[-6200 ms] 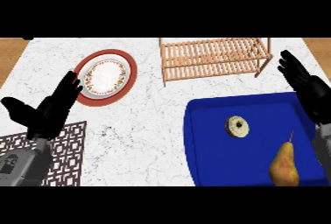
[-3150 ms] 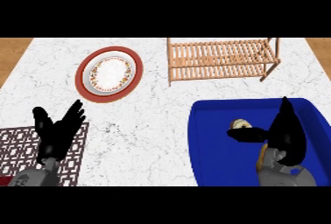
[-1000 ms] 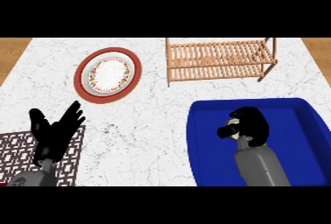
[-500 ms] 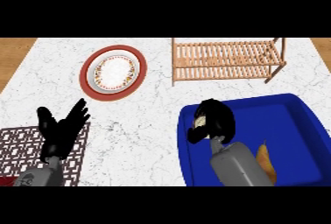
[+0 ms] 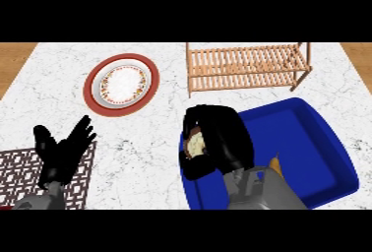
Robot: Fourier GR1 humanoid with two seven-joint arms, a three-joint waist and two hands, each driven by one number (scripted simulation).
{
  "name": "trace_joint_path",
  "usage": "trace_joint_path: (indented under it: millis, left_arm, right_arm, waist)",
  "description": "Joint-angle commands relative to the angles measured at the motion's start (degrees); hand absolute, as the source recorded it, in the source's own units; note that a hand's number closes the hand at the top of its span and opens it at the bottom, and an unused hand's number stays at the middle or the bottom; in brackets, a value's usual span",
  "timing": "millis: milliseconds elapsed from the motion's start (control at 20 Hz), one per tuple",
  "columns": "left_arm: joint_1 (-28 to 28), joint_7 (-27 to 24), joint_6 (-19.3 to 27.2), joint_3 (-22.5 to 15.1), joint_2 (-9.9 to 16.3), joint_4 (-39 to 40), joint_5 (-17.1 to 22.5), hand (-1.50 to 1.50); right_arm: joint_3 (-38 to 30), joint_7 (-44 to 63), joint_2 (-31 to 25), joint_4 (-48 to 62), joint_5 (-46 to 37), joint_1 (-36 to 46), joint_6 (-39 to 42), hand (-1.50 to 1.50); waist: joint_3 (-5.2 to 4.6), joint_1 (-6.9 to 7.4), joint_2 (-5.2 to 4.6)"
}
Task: Pick the cupcake from the tray and place it in the tiered shelf
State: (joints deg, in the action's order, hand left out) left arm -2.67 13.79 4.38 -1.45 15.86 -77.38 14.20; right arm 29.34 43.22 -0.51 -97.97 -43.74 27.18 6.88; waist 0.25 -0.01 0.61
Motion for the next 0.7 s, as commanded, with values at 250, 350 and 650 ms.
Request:
trace_joint_path:
  millis: [250, 350, 650]
  left_arm:
    - [3.1, -0.9, -1.0, 0.6, 0.4, 0.0, -0.6, 0.00]
    - [-1.3, 0.6, 0.3, 0.1, -0.8, 3.0, -1.7, 0.00]
    - [1.8, 1.8, -0.2, -0.2, -1.1, -1.3, -1.3, 0.00]
  right_arm:
    - [-9.9, 19.4, 0.5, -19.9, 0.4, 16.1, 14.4, 1.50]
    - [-16.0, 18.7, -0.3, -19.6, 3.4, 18.2, 15.9, 1.50]
    - [-29.1, 18.1, -5.3, -13.0, 7.7, 28.8, 18.9, 1.50]
  waist:
    - [-0.32, -0.13, -0.27]
    - [-0.30, -0.49, -0.48]
    - [-0.27, 0.04, -0.45]
